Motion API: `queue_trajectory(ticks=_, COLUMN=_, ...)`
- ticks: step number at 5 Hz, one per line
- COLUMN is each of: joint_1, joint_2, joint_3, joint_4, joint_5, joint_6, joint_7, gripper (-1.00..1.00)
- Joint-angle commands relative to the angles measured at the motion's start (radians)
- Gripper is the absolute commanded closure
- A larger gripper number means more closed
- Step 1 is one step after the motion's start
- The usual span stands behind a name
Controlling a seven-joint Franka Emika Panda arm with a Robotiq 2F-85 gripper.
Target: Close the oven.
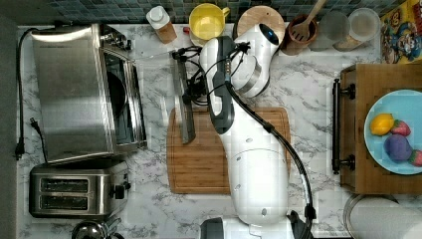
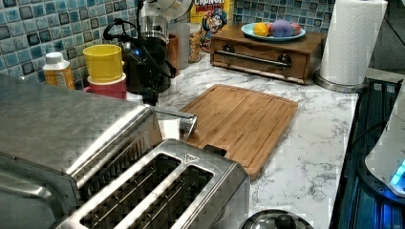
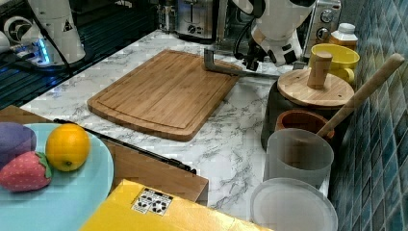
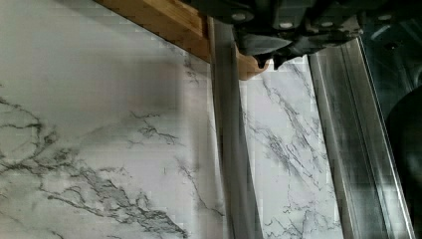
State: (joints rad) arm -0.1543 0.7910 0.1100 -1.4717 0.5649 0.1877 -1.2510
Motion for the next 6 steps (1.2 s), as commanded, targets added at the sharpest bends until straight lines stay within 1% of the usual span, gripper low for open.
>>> queue_trajectory(ticks=1, joint_1=0.019, joint_2=-0.098, joint_3=0.105, joint_4=0.001, joint_5=0.115, joint_6=-0.053, joint_7=-0.033, gripper=1.0)
queue_trajectory(ticks=2, joint_1=0.051, joint_2=-0.18, joint_3=0.141, joint_4=-0.037, joint_5=0.125, joint_6=-0.014, joint_7=-0.055, gripper=1.0)
queue_trajectory(ticks=4, joint_1=0.133, joint_2=-0.285, joint_3=0.219, joint_4=-0.078, joint_5=0.08, joint_6=0.03, joint_7=-0.054, gripper=1.0)
queue_trajectory(ticks=5, joint_1=0.187, joint_2=-0.31, joint_3=0.233, joint_4=-0.081, joint_5=0.011, joint_6=0.067, joint_7=-0.025, gripper=1.0)
queue_trajectory(ticks=6, joint_1=0.269, joint_2=-0.314, joint_3=0.206, joint_4=-0.086, joint_5=-0.102, joint_6=0.124, joint_7=0.057, gripper=1.0)
